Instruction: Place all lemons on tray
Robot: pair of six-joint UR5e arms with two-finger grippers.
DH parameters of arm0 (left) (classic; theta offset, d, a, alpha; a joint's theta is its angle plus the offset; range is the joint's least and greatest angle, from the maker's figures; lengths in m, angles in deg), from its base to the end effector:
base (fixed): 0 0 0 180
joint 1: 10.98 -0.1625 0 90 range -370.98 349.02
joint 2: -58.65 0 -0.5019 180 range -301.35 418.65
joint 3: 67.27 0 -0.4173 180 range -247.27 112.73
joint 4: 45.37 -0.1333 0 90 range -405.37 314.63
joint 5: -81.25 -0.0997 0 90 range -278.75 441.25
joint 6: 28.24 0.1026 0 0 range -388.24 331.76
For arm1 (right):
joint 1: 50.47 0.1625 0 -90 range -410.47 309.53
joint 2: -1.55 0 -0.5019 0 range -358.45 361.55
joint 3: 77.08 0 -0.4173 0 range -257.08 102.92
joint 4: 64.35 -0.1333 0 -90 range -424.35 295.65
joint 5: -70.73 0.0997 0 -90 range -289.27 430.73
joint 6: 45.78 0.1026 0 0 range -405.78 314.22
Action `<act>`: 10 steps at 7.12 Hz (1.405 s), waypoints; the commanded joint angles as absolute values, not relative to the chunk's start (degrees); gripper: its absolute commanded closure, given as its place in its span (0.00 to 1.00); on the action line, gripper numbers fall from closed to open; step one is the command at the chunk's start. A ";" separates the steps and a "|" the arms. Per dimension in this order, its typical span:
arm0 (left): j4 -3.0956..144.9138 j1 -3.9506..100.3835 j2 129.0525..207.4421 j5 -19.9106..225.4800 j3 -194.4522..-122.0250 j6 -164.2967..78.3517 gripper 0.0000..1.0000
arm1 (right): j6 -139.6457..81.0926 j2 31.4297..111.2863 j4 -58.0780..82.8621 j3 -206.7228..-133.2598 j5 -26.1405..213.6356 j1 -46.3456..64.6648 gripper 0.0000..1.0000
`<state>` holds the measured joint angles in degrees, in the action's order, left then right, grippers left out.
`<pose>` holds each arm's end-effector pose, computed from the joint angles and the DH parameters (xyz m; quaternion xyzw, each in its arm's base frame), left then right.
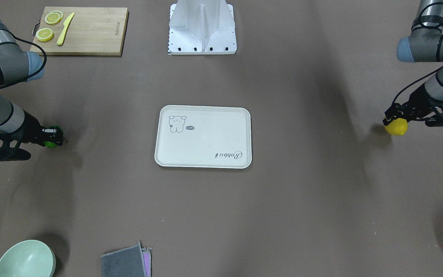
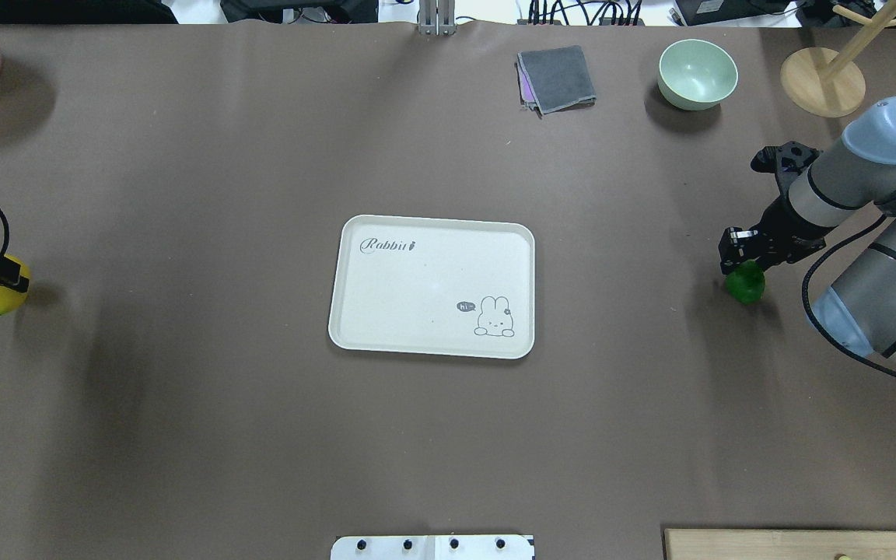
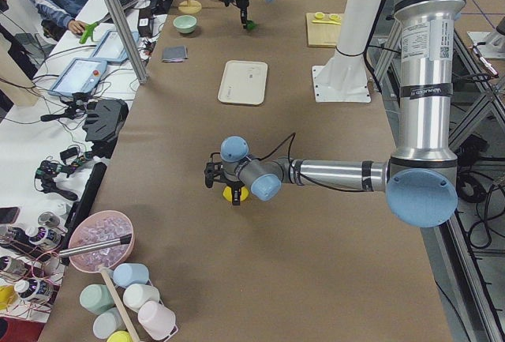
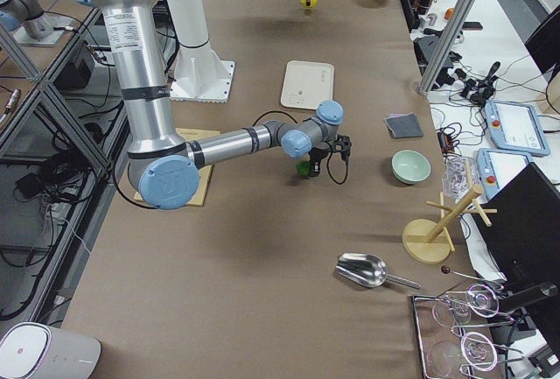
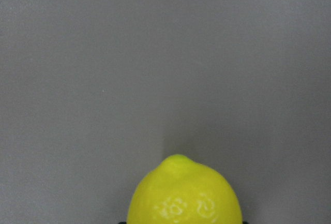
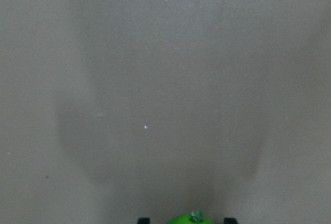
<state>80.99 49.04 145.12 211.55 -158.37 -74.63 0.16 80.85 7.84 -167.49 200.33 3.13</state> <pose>0.1981 -0.4773 0.6904 0.0116 0.4283 -0.0287 0.9031 -0.3181 -0.5459 0.5962 -0.0391 -0.4016 -0.0085 0.9150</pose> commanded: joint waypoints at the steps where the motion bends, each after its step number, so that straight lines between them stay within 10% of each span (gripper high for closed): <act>1: 68.26 52.36 144.79 216.49 -169.61 -74.30 1.00 | -0.07 77.34 8.41 -167.26 204.82 7.95 0.76; 7: 17.36 54.17 176.97 211.44 -177.41 -69.53 1.00 | 2.19 56.07 24.48 -163.13 197.41 2.46 0.79; 10: 24.20 43.98 185.90 211.51 -170.48 -84.63 1.00 | 7.91 52.88 24.68 -163.13 196.85 -0.45 0.79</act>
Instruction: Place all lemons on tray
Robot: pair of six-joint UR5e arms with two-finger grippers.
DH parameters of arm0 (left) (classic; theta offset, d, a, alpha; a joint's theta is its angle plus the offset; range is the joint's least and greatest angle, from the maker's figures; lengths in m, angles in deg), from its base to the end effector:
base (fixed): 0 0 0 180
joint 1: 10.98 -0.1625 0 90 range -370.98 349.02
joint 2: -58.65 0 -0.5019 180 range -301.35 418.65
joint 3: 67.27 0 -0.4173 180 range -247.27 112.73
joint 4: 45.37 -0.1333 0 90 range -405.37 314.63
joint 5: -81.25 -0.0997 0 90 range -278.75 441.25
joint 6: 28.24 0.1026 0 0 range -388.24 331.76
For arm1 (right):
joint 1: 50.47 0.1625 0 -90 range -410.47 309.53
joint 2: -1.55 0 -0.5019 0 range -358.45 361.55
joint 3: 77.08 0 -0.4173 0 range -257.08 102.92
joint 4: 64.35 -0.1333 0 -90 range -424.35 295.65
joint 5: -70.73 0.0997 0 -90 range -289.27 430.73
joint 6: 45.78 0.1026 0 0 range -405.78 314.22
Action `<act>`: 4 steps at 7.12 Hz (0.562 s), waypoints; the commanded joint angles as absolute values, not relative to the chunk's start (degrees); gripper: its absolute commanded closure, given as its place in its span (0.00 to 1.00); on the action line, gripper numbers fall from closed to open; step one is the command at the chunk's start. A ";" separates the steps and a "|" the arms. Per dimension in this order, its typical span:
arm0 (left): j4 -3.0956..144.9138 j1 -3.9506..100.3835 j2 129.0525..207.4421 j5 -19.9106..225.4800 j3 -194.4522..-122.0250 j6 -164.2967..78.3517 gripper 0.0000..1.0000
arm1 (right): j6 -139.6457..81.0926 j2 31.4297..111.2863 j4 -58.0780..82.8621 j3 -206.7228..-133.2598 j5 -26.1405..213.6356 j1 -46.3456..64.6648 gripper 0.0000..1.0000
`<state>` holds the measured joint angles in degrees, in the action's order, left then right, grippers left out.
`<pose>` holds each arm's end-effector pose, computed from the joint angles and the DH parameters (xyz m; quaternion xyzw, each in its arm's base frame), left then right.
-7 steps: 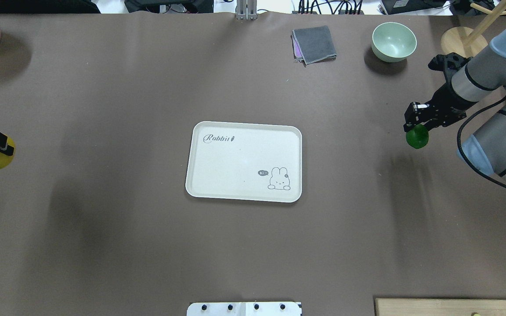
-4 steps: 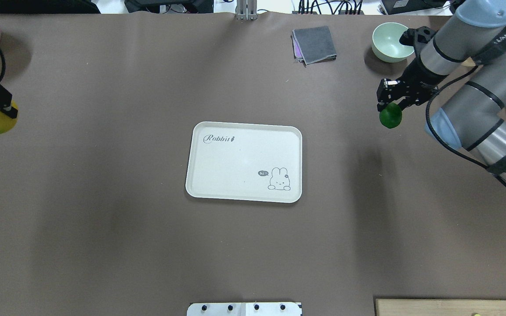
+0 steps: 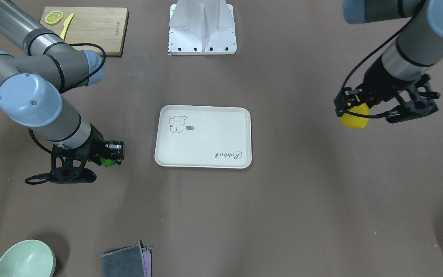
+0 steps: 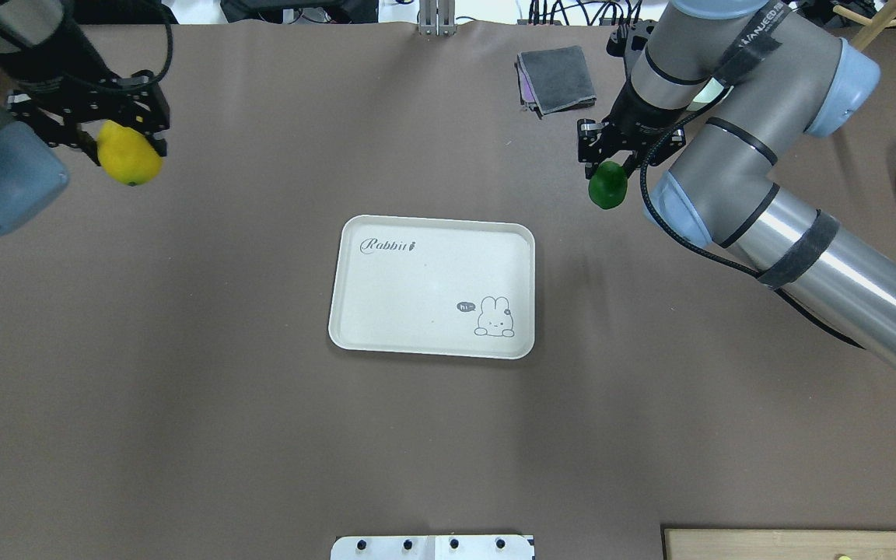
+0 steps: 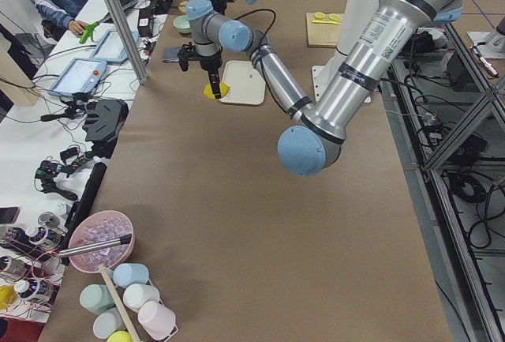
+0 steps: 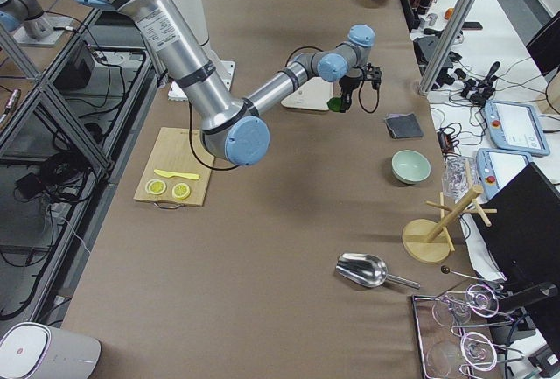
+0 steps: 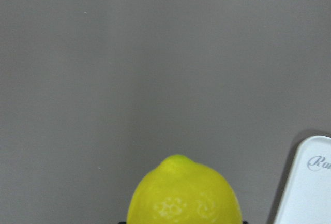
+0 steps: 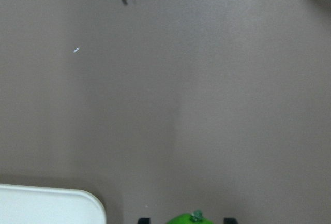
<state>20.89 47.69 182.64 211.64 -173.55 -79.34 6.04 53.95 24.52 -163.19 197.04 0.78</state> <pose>0.2920 -0.6083 0.2831 -0.0594 0.3946 -0.0788 0.9135 -0.4332 -0.6556 0.3395 -0.0111 -0.4113 0.0105 0.9114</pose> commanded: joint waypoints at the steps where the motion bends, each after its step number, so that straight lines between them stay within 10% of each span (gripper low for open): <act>1: 25.28 41.60 187.57 211.42 -169.58 -87.19 1.00 | 9.92 52.36 24.59 -163.13 196.41 -2.81 0.79; 4: 28.70 32.47 191.71 203.18 -165.38 -93.18 1.00 | 13.11 48.58 24.50 -161.47 193.69 -7.66 0.79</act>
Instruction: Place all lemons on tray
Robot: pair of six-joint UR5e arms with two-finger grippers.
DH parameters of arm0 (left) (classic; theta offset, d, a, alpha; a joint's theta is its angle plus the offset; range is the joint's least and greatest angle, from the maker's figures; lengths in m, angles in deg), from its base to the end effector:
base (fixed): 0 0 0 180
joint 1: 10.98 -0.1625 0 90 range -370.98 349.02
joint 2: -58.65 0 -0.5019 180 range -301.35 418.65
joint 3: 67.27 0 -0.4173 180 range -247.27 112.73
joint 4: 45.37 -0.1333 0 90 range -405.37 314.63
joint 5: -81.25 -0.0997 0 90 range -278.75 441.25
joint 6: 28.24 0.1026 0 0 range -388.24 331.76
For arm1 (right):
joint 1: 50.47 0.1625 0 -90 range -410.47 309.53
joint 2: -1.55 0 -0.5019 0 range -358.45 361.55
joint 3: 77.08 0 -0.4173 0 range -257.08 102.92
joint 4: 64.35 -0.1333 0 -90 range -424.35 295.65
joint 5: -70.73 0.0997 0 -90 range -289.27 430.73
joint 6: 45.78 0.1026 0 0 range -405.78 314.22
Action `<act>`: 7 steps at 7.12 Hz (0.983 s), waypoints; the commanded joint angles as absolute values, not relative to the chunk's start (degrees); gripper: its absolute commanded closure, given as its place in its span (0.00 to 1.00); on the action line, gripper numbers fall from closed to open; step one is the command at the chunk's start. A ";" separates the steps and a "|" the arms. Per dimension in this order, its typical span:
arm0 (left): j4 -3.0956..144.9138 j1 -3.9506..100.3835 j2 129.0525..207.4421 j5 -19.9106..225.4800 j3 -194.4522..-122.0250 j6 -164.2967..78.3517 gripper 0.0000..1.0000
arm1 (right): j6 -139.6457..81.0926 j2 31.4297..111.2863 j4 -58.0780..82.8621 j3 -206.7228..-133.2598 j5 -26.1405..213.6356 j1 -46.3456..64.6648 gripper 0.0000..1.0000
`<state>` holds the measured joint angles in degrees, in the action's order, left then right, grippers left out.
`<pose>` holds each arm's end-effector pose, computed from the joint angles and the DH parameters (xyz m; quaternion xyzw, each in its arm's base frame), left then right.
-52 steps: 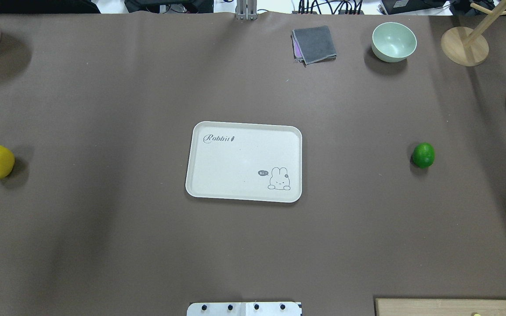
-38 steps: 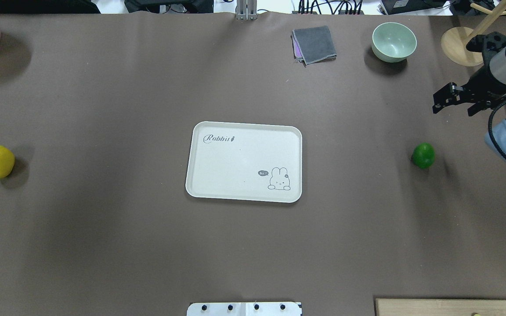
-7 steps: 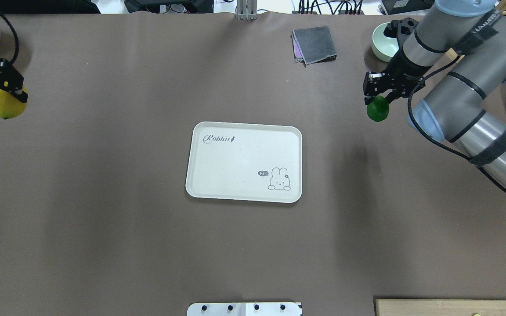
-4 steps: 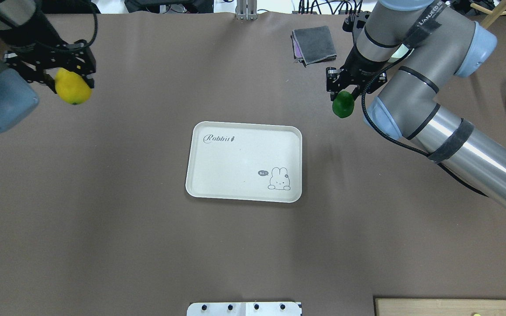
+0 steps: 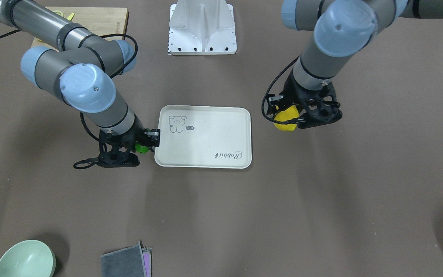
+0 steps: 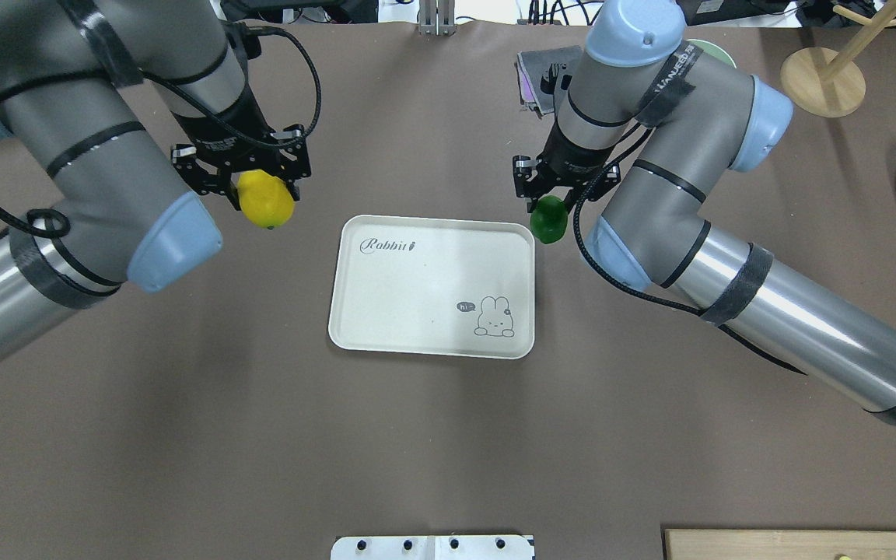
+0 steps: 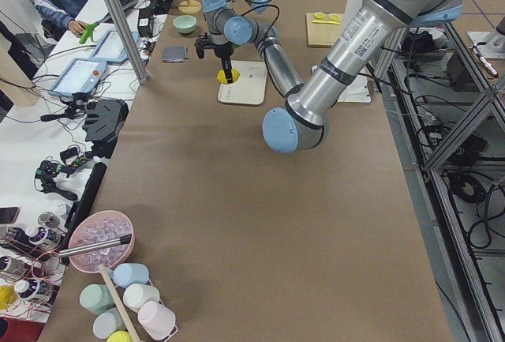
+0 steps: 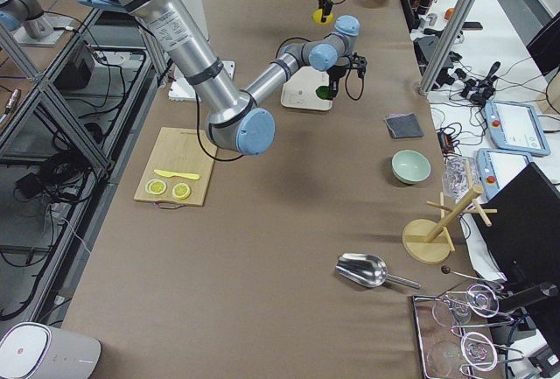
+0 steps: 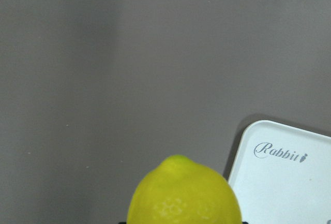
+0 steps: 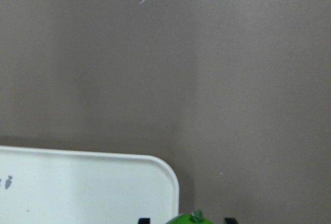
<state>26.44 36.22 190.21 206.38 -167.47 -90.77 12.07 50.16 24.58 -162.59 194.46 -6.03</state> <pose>0.4352 -0.5793 0.2251 -0.0628 0.3941 -0.0705 0.9142 -0.5154 -0.6123 0.2944 -0.0224 -0.4143 0.0030 0.9098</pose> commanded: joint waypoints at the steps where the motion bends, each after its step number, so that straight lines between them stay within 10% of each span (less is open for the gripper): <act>1: 33.59 29.83 191.72 199.59 -163.01 -95.19 1.00 | 13.98 47.61 24.24 -160.24 191.77 -9.58 0.79; 5: 47.50 23.66 191.28 194.12 -155.08 -104.59 1.00 | 15.92 47.78 23.45 -159.61 187.36 -15.05 0.79; 6: 49.97 22.61 190.76 192.36 -154.29 -106.71 1.00 | 15.92 48.56 21.10 -159.00 186.49 -15.31 0.70; 7: 51.99 21.73 189.97 192.26 -153.50 -106.82 1.00 | 15.92 48.40 19.77 -157.61 185.52 -15.32 0.32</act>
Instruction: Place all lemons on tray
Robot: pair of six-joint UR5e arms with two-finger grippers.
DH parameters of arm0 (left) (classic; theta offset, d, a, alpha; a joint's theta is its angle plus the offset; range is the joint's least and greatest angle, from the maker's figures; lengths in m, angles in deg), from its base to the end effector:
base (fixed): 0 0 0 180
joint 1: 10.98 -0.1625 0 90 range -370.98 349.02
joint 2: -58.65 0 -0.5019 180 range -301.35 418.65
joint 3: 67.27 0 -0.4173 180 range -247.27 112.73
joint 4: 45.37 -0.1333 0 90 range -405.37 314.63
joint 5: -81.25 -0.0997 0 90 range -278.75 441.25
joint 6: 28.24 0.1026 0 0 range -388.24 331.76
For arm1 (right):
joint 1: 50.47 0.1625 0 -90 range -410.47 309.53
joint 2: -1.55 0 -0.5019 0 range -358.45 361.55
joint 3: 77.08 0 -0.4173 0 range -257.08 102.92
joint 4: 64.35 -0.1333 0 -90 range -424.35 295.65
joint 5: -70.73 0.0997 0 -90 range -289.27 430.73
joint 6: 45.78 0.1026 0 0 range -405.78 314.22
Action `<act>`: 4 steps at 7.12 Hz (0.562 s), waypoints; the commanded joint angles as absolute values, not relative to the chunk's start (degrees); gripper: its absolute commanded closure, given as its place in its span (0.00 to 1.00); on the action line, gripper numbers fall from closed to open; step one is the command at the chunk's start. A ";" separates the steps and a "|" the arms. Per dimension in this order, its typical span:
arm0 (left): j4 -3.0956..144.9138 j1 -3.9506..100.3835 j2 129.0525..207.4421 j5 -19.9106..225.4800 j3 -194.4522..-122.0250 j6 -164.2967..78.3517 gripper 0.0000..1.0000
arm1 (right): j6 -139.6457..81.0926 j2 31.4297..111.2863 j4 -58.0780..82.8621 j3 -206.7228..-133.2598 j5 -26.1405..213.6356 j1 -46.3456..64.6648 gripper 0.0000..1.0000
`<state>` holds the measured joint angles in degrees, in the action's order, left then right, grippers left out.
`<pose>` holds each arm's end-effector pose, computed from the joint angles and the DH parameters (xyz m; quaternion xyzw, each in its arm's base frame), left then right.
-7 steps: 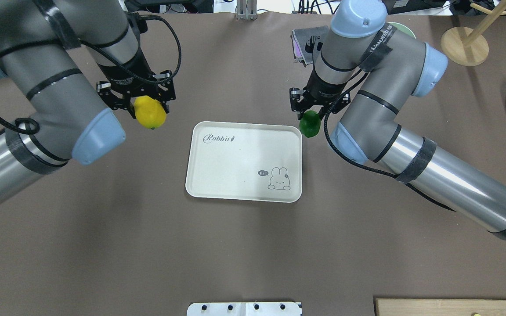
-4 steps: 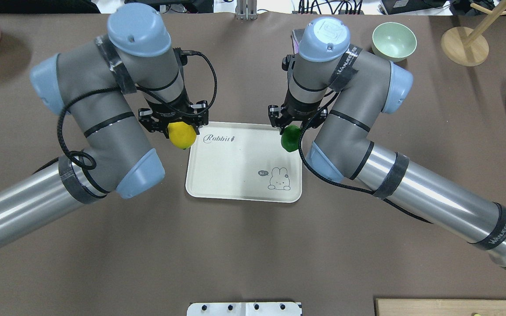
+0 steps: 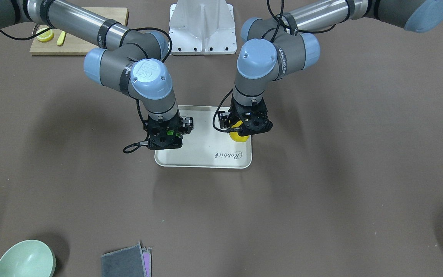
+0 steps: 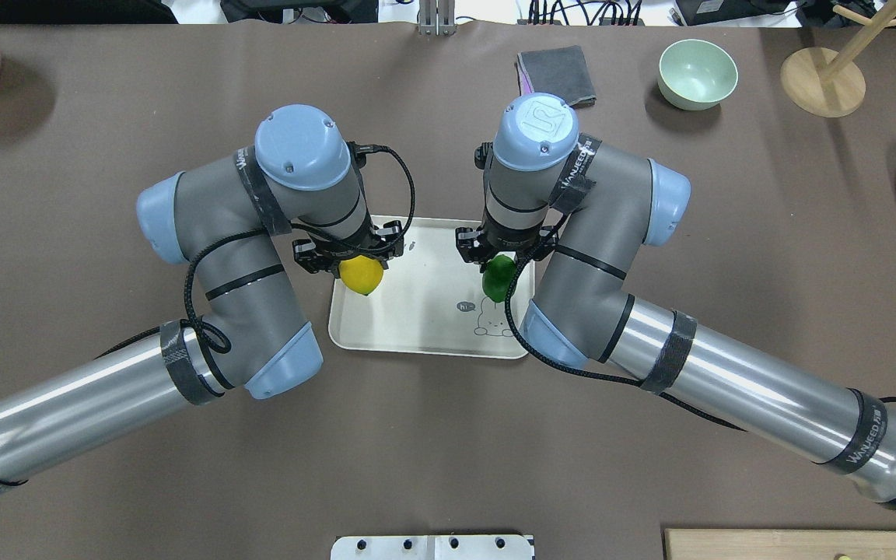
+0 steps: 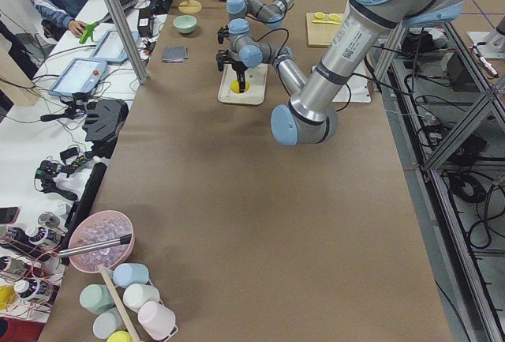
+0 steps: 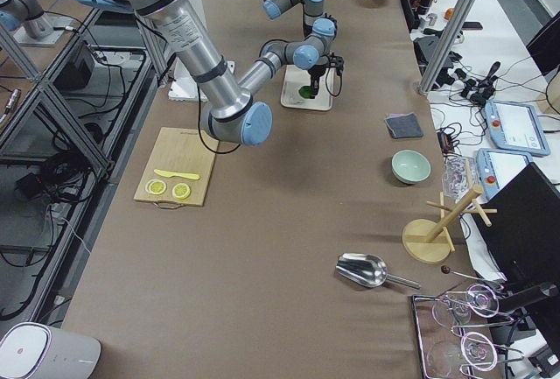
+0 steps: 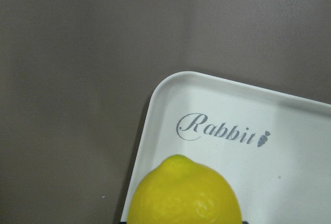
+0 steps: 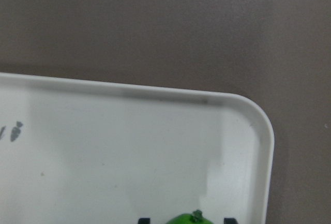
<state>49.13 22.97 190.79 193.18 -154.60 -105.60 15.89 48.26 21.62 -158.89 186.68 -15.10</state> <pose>0.6079 -0.5237 0.2687 -0.0167 0.4073 -0.0983 0.9078 -0.6184 -0.5474 0.2965 -0.0075 -0.3888 -0.0187 0.9211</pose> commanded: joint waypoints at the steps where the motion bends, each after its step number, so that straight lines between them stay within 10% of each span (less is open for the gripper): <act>1: 52.53 20.85 189.35 190.43 -153.49 -106.82 1.00 | 15.92 48.57 18.36 -157.51 184.29 -15.14 0.01; 2: 52.63 20.66 189.35 189.72 -153.49 -106.90 0.78 | 15.92 48.48 17.74 -157.50 184.19 -14.70 0.00; 4: 52.63 20.66 189.35 189.62 -153.66 -106.90 0.03 | 16.01 48.83 17.74 -158.20 185.59 -10.34 0.00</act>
<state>52.56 20.74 189.39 189.86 -153.58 -106.88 16.02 48.58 17.89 -157.72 184.72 -13.19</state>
